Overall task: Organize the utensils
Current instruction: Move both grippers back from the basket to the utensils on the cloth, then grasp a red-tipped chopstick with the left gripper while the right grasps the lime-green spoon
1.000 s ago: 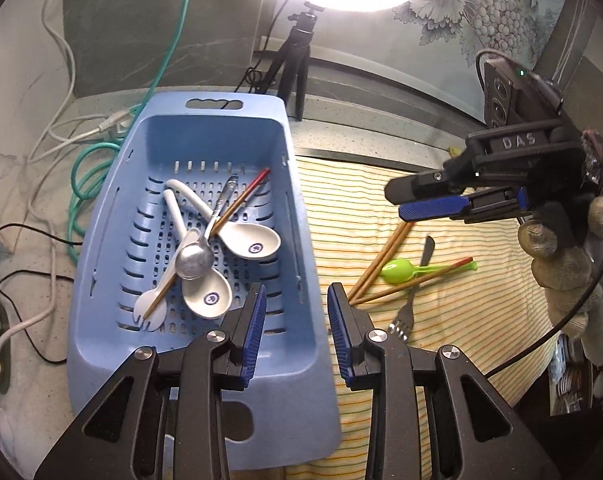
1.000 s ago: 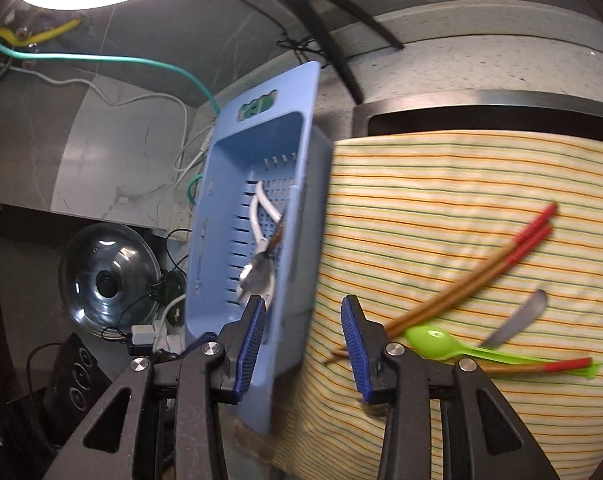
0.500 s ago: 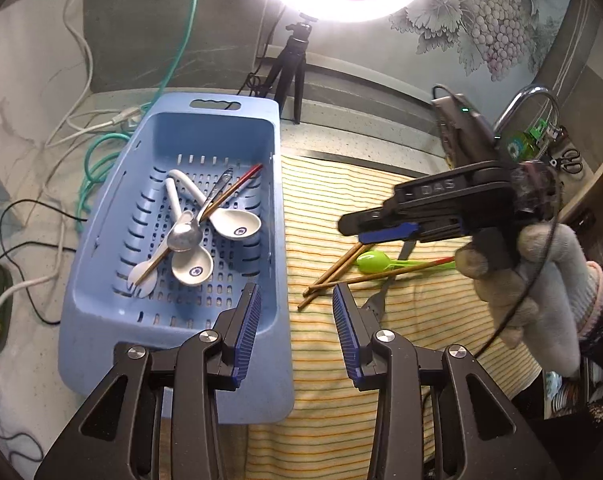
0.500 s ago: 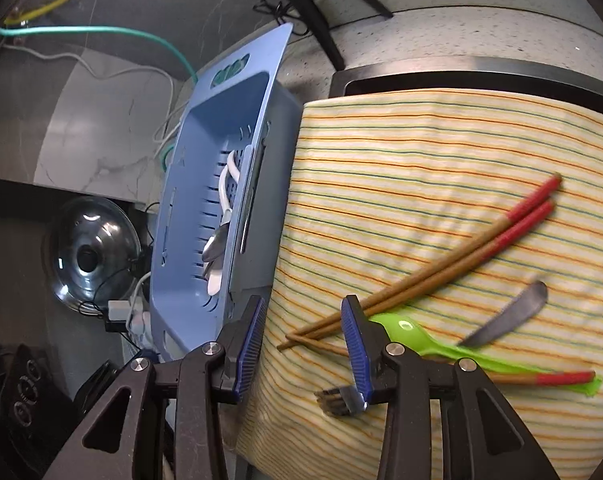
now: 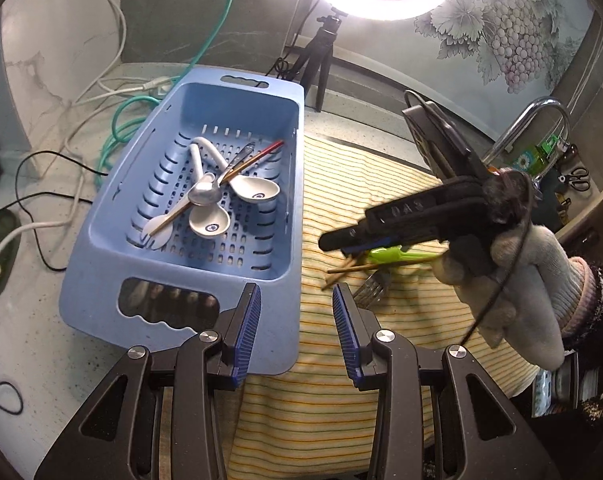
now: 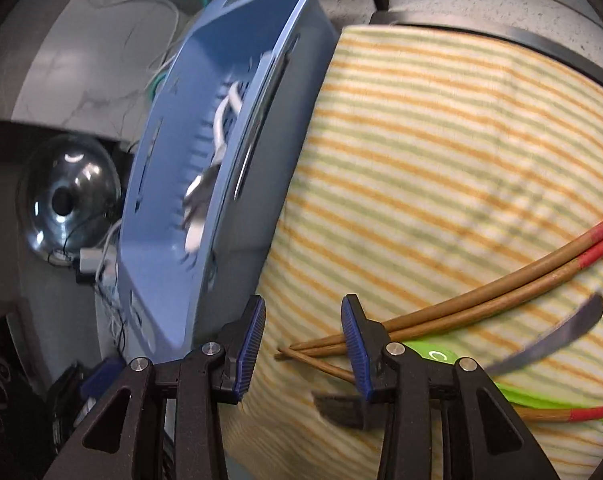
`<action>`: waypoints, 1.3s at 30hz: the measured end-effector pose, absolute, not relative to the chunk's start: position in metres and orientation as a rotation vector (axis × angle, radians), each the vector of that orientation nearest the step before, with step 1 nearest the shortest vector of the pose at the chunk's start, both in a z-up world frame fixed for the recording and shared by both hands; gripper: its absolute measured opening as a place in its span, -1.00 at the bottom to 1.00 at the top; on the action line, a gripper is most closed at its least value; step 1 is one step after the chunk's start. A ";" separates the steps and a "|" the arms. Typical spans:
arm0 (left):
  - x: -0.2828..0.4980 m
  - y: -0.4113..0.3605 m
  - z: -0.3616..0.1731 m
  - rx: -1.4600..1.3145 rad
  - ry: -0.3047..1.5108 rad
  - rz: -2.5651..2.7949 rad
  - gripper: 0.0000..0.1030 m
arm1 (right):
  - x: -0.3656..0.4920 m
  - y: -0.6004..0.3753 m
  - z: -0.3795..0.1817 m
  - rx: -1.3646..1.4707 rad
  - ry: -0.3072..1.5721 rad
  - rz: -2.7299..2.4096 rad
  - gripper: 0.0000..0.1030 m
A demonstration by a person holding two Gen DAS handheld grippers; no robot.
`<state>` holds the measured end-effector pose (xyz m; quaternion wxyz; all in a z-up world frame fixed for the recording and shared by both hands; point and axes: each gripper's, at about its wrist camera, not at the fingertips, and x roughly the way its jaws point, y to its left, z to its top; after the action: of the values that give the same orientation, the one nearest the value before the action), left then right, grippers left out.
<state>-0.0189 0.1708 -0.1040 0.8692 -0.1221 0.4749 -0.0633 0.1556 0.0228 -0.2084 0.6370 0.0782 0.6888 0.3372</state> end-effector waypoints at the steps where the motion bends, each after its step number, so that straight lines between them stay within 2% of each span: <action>1: -0.018 0.169 -0.104 -0.255 0.994 -0.137 -0.30 | 0.150 0.019 -0.208 0.171 1.585 0.780 -0.30; 12: 0.002 0.133 -0.107 -0.206 1.016 -0.233 -0.30 | 0.123 -0.041 -0.208 0.156 1.644 0.841 -0.31; 22: 0.026 0.080 -0.119 -0.087 1.081 -0.378 -0.30 | 0.139 -0.140 -0.168 0.448 1.462 0.702 -0.30; 34: 0.089 0.018 -0.141 0.150 1.160 -0.513 -0.31 | 0.141 -0.176 -0.187 0.592 1.448 0.542 -0.30; 39: 0.108 0.015 -0.157 0.141 1.243 -0.557 -0.31 | 0.124 -0.174 -0.198 0.613 1.493 0.552 -0.30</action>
<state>0.1084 0.0147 -0.1575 0.7748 0.0651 0.5739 -0.2572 0.1240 -0.1738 -0.1978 0.6578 0.2706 0.6594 0.2437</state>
